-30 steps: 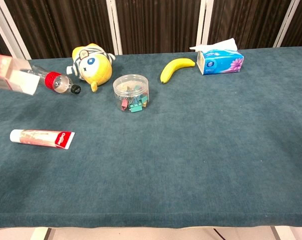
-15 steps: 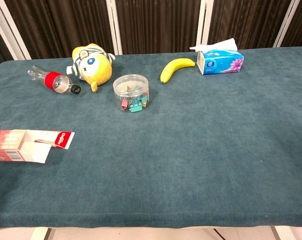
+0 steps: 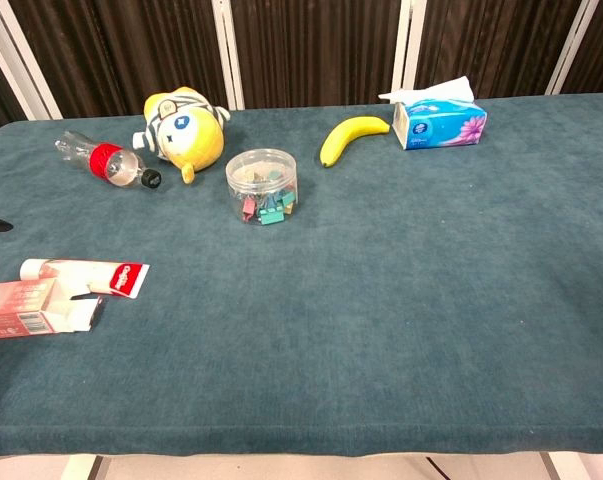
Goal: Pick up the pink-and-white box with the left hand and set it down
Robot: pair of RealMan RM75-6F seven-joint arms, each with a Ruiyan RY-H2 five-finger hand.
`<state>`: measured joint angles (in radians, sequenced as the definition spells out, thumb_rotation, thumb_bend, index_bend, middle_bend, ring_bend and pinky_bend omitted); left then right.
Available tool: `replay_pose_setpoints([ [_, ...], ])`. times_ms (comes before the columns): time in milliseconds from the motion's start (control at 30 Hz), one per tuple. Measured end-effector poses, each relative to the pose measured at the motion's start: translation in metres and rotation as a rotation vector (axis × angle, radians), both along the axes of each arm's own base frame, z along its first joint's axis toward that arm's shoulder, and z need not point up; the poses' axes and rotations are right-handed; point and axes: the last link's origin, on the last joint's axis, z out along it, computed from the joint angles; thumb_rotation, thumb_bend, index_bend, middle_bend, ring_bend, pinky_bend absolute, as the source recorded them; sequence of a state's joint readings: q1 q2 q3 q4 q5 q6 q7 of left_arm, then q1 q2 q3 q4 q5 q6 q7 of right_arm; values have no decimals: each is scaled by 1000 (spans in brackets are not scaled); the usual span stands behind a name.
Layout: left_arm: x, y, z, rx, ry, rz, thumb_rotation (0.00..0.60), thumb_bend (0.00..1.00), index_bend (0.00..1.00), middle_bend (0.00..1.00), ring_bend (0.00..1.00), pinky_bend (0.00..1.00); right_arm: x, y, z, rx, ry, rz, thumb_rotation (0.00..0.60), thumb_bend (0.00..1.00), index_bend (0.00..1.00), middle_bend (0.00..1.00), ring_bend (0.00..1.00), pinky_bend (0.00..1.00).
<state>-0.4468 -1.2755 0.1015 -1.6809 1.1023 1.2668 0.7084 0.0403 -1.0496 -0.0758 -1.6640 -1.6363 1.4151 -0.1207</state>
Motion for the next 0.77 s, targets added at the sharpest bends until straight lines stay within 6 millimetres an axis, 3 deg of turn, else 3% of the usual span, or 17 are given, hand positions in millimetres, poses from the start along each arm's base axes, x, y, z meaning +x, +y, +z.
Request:
replay_pose_setpoints([
  [133, 3, -8, 11, 20, -11, -11, 600, 240, 50, 66, 710, 819, 0, 0, -1, 0, 2, 0, 600, 95, 23, 27, 46, 70],
  [200, 7, -11, 14, 30, -34, -38, 600, 238, 46, 61, 572, 715, 0, 0, -1, 0, 6, 0, 600, 95, 23, 27, 46, 70],
  [267, 12, -16, 18, 37, -90, -78, 600, 230, 14, 22, 331, 500, 0, -1, -2, -3, 10, 0, 600, 95, 24, 27, 46, 70],
  [333, 15, -21, 21, 42, -174, -118, 600, 220, 6, 2, 165, 367, 0, -2, -2, -14, 13, -2, 600, 95, 24, 27, 46, 71],
  [433, 13, -32, 28, 53, -320, -163, 600, 214, 4, 0, 19, 284, 0, -3, -2, -34, 9, -1, 600, 96, 23, 30, 46, 71],
  [567, 0, -47, 38, 59, -454, -205, 600, 214, 0, 0, 0, 194, 1, -3, -2, -59, 3, 4, 600, 95, 23, 30, 46, 71],
  [767, -15, -69, 52, 102, -450, -205, 600, 248, 0, 0, 0, 189, 0, -3, -3, -71, 7, 3, 600, 95, 23, 30, 46, 70],
])
